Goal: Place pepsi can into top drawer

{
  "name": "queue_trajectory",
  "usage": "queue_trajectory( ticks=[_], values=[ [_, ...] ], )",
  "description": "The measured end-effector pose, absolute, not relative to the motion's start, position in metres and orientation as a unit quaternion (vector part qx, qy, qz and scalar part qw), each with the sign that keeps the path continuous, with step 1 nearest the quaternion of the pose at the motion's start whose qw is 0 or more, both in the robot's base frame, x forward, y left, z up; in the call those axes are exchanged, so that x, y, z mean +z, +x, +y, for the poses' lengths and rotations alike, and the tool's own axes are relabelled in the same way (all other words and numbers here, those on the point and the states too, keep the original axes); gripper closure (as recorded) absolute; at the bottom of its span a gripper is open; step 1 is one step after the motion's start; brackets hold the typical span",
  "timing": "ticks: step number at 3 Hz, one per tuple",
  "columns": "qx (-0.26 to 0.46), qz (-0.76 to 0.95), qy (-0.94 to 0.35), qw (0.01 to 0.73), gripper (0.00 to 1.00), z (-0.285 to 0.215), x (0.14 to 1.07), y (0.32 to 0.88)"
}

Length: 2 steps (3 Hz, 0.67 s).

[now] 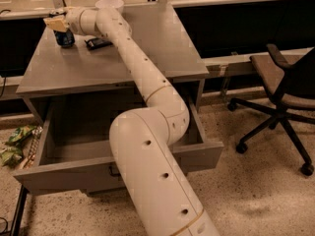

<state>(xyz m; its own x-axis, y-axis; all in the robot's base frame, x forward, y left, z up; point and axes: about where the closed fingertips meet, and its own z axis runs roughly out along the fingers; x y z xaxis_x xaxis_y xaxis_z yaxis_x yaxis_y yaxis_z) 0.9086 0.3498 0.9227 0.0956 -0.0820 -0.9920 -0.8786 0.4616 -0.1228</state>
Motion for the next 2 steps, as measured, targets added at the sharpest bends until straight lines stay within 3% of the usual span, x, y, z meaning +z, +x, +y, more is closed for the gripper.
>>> queue_trajectory(
  ticks=[2],
  values=[
    [0.353, 0.585, -0.427, 0.593, 1.0, 0.31, 0.945, 0.887]
  ],
)
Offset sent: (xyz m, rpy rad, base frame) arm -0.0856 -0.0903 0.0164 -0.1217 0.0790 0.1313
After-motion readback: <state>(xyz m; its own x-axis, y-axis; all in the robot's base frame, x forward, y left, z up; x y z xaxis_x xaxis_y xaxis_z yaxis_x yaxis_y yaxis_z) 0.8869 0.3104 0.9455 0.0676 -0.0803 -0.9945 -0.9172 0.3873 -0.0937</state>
